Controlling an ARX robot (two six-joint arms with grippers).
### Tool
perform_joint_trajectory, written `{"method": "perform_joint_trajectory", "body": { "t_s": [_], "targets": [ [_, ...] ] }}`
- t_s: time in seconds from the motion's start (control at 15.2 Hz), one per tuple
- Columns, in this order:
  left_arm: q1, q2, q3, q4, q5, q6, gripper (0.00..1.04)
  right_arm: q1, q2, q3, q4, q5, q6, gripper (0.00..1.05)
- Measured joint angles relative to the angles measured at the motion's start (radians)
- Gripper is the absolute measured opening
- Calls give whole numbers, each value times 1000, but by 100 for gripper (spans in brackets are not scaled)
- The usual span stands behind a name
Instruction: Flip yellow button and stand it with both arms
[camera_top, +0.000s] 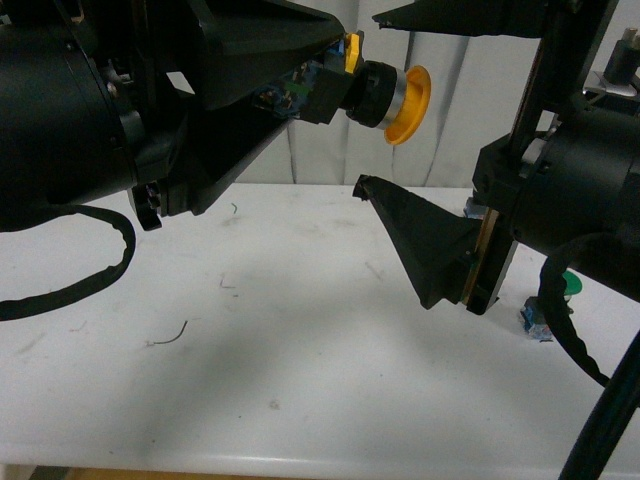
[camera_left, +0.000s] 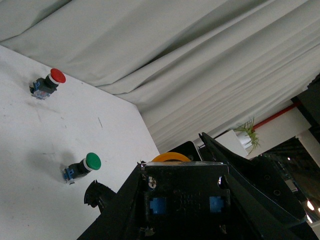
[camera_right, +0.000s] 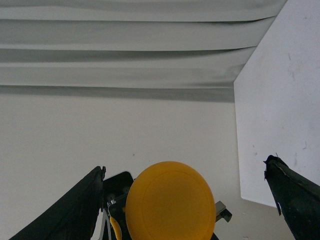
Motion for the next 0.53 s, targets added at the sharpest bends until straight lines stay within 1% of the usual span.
{"method": "perform_joint_trajectory", "body": {
  "t_s": [0.39, 0.53],
  "targets": [
    [7, 0, -3, 5, 6, 0, 36, 4, 14, 41, 0, 10, -14, 97],
    [10, 0, -5, 6, 7, 0, 36, 4, 14, 46, 1, 13, -23, 75]
  ]
}}
